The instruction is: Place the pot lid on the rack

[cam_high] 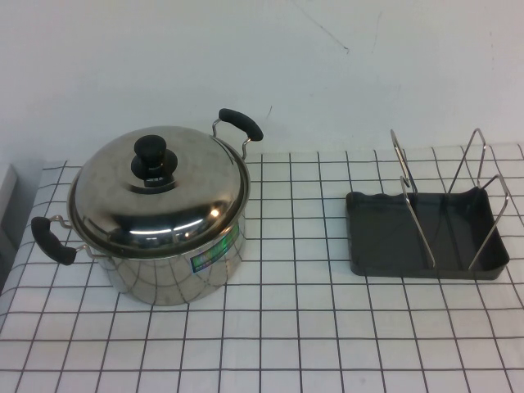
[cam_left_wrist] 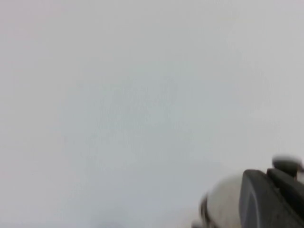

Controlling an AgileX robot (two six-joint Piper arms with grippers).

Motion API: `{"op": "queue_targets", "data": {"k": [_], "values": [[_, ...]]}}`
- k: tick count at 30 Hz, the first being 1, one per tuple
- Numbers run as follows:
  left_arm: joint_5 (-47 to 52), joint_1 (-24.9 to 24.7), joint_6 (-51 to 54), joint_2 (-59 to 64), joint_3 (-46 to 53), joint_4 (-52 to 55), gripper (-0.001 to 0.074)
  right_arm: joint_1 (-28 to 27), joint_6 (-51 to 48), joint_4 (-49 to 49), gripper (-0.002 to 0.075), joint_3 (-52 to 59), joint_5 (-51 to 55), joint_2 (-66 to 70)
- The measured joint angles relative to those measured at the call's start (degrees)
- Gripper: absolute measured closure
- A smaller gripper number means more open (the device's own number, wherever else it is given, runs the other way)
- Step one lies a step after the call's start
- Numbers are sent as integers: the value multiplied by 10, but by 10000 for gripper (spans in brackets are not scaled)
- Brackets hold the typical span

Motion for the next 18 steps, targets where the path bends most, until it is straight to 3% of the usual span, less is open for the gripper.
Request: {"op": "queue_targets", "data": {"k": [8,18], "values": [[-102,0,0,0,0,0,738,0,18,-2,729,0,-213,0],[-114,0,0,0,0,0,738,0,18,32,729,0,-257,0]]}}
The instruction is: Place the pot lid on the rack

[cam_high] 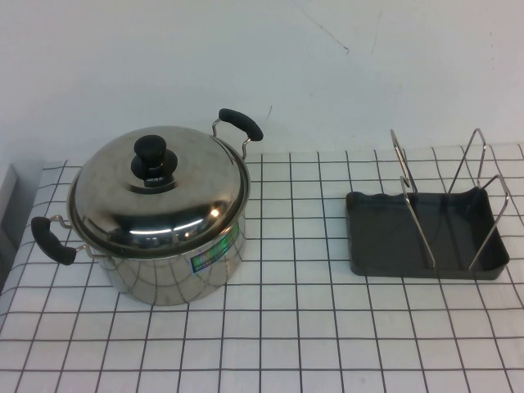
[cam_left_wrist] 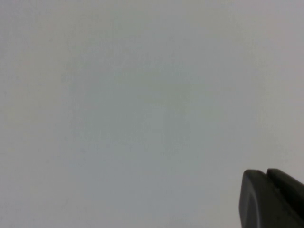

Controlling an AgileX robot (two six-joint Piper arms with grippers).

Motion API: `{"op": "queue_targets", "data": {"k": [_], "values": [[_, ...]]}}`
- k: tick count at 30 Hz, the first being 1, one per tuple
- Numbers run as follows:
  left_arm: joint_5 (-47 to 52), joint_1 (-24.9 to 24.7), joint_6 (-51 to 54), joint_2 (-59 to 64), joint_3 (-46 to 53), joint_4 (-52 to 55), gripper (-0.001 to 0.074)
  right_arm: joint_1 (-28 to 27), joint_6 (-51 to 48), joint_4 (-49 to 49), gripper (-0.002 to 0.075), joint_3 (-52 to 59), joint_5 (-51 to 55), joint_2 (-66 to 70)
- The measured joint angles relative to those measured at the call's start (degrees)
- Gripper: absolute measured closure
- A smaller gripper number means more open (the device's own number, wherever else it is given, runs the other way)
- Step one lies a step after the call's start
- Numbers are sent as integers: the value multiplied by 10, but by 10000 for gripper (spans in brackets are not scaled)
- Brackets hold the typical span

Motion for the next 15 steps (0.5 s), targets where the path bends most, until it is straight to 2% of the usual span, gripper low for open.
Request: {"op": "queue_targets", "data": {"k": [2,5,7,12,15], "values": [[-15,0,0,0,0,1,738,0,0,0,729,-5,26,0],[-4,0,0,0,-4,7,738,0,0,0,729,-48,150,0],[60,0,0,0,-29,7,738,0,0,0,729,-88,228,0],[267,0,-11,1,-108,-5,738,0,0,-19,729,-147,345,0],[329,0,-32,20,-134,-7,738,0,-4,-41,729,-158,426,0]]}}
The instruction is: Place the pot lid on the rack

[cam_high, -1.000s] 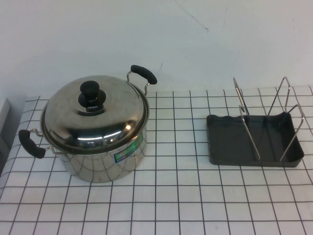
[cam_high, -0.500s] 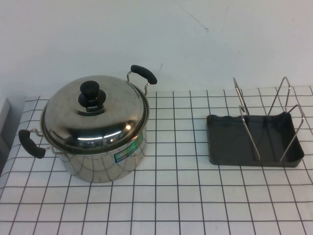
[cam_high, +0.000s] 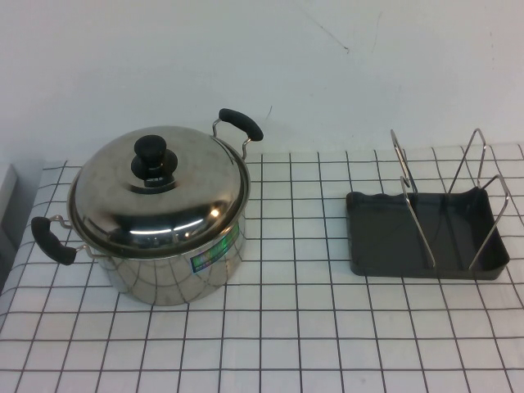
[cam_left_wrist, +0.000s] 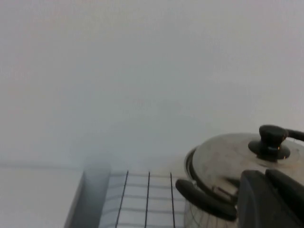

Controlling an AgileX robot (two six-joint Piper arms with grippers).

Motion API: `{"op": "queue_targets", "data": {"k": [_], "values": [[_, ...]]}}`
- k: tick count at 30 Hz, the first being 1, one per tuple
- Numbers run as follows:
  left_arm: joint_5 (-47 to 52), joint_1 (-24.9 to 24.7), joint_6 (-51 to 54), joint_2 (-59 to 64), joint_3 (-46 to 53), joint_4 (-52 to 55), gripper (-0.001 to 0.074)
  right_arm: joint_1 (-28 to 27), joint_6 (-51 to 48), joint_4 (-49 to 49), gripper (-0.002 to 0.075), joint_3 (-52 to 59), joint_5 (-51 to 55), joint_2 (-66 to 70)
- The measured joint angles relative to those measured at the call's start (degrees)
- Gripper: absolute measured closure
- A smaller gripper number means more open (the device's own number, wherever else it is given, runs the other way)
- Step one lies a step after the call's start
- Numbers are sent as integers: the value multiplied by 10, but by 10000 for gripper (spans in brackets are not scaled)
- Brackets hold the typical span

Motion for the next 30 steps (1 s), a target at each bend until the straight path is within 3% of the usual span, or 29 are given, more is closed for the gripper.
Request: {"op": "queue_targets", "data": {"k": [6,13,16,19,26,30], "values": [[119,0,-21,92,-51,-51,738,0,-9,-14,729,-2,127,55],[135,0,134,231,-118,-291,738,0,-9,-16,729,-2,111,86],[80,0,249,284,-133,-435,738,0,-10,-23,729,-2,107,86],[44,0,429,342,-154,-568,738,0,-12,-30,729,-2,113,86],[21,0,801,472,-231,-864,738,0,-14,-40,729,-2,128,86],[32,0,957,547,-275,-935,716,0,-14,-44,729,-2,129,86]]}}
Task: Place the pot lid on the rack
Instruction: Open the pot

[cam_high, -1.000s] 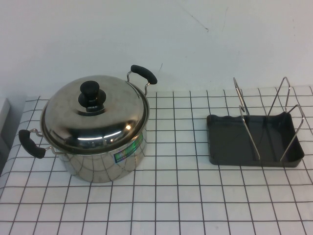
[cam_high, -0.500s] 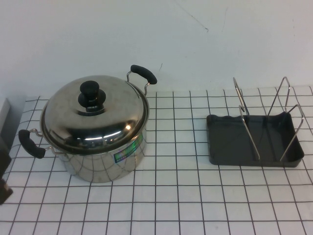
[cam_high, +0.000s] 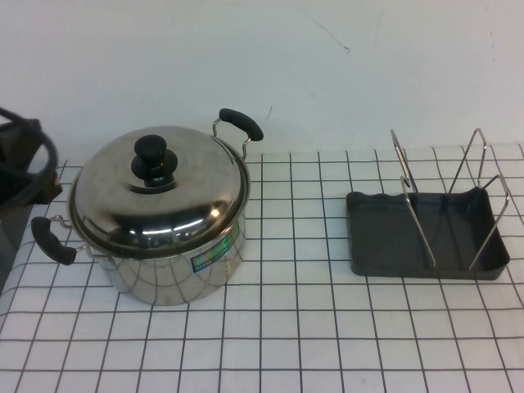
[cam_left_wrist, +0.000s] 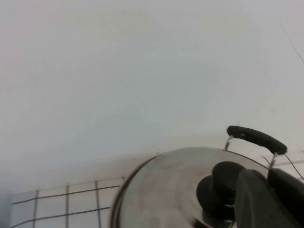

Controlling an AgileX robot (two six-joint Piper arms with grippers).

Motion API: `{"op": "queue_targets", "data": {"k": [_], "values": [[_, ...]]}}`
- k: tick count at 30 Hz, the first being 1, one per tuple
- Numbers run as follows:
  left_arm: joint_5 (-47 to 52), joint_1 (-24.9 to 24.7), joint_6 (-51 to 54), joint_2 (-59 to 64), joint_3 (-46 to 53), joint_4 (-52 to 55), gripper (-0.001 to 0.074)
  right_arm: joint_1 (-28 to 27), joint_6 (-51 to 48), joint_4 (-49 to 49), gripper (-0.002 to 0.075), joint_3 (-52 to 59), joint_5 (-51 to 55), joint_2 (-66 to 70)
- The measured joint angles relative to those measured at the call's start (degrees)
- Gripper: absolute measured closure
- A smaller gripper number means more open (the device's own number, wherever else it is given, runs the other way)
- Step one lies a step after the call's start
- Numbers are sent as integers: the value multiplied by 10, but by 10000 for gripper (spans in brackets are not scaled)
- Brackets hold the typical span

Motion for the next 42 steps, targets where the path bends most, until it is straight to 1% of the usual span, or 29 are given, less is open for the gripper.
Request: {"op": "queue_targets", "data": {"k": [3,4,6,7,12,14,16,21,28,31,34,37,40,42], "values": [[46,0,38,56,-29,-10,648,0,0,0,729,0,0,0],[63,0,47,77,-40,-11,612,0,0,-2,729,0,0,0],[92,0,62,113,-59,-11,533,0,0,-1,729,0,0,0],[103,0,70,134,-73,-11,472,0,0,-1,729,0,0,0],[150,0,84,211,-122,-11,254,0,-1,-1,729,0,0,0],[162,0,105,240,-139,-11,206,0,-1,-1,729,0,1,0],[169,0,128,260,-152,-11,188,0,-1,-3,729,0,1,0],[166,-12,157,303,-171,-11,174,0,-1,-4,729,0,1,0],[81,-66,183,347,-173,-11,173,0,-1,-4,729,0,1,0],[50,-74,184,356,-173,-12,173,0,-1,-5,729,0,1,0],[42,-75,182,361,-174,-19,183,0,-1,-6,729,0,1,0],[42,-75,182,361,-174,-20,253,0,-1,-6,729,0,1,0],[48,-77,182,362,-176,-23,393,0,-1,-6,729,0,2,0],[52,-77,181,363,-178,-27,404,0,-1,-6,729,0,2,0]]}}
